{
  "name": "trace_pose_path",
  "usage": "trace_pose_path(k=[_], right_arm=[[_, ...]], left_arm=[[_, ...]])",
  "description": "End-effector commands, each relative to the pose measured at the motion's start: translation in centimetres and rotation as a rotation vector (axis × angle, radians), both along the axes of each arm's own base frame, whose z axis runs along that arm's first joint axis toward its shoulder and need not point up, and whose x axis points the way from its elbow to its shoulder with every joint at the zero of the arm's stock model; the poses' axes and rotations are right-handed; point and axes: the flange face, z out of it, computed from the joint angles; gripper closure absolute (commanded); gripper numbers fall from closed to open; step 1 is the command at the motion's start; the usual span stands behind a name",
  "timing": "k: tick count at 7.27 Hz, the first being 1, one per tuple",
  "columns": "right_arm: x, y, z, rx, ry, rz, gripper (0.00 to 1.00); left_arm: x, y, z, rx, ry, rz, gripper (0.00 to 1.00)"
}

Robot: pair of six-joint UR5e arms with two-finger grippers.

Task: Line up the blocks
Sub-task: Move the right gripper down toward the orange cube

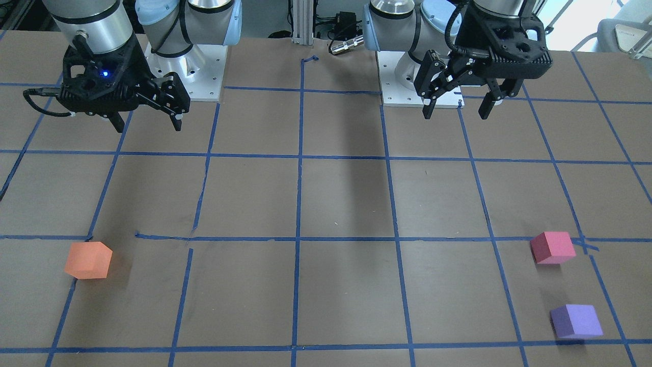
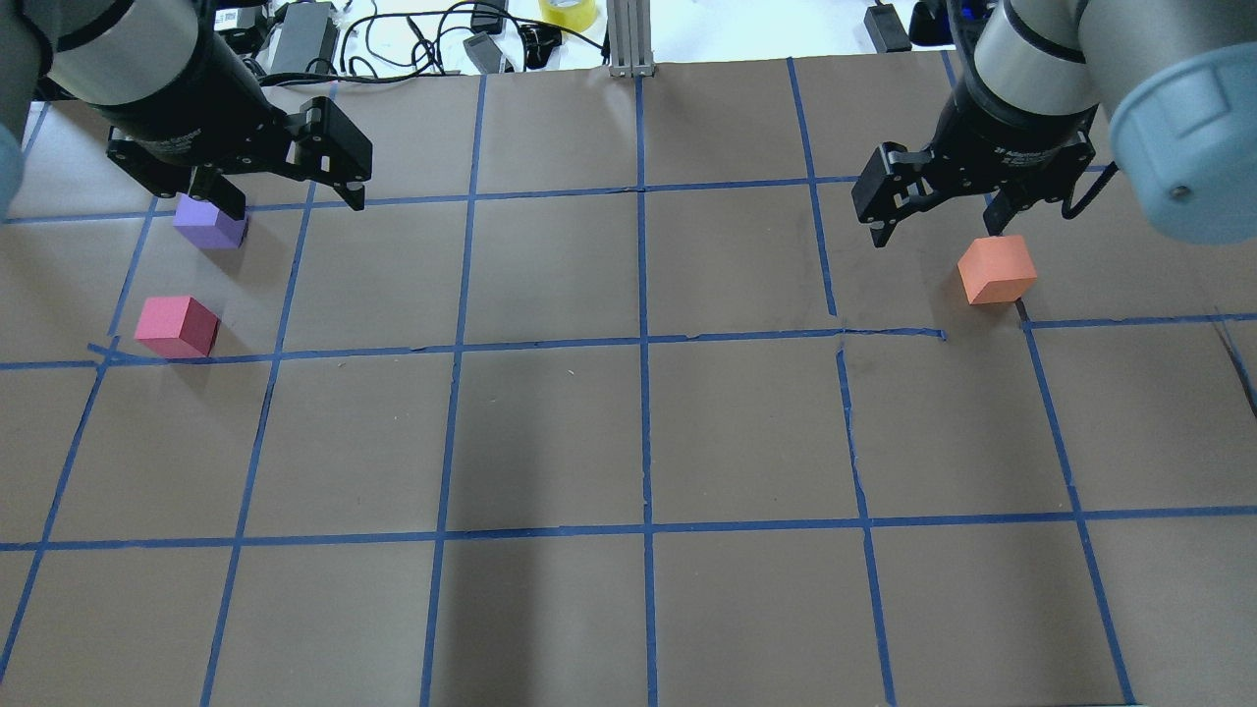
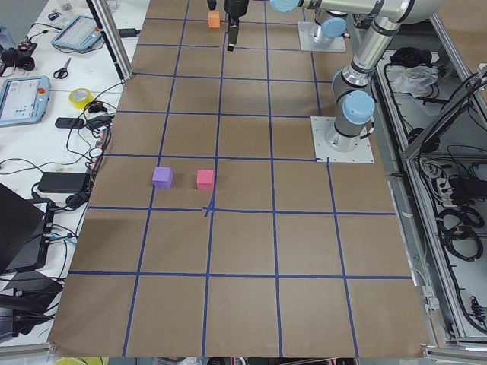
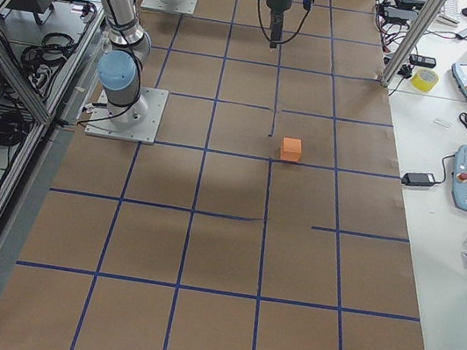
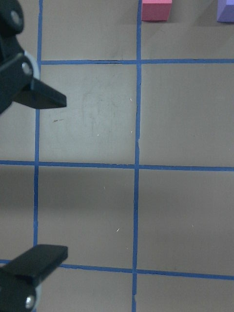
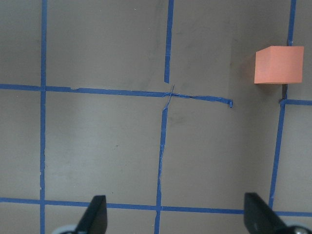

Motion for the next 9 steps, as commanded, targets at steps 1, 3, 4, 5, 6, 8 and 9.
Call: trace_pose_path(k=[1,3,4,5,6,8,9], right_arm=[[0.0,0.1,-0.1,0.002,-0.001,0.0,0.0],[0.0,0.1,-0.1,0.002,-0.001,-0.001,0.0],[0.0,0.1,-0.2,0.006,-0.004,0.0,0.0],[0.0,0.2,-1.4,0.029,-0.005,0.0,0.0],[-0.2,0.5,-3.2,0.061,0.009,-0.005,0.0],[0.0,0.4,-3.3,0.051,-0.003,-0.001,0.0],[-0.2,0.3,-3.3,0.051,0.003,-0.002,0.0]], left_arm=[[0.0,0.0,0.0,0.0,0.0,0.002,0.0],[0.0,0.0,0.0,0.0,0.0,0.001,0.0],[0.0,0.0,0.0,0.002,0.0,0.001,0.0],[0.0,0.1,0.1,0.0,0.0,0.001,0.0],[-0.1,0.1,0.1,0.0,0.0,-0.001,0.0],[0.1,0.0,0.1,-0.002,0.0,0.004,0.0],[0.1,0.0,0.1,-0.002,0.0,0.004,0.0]])
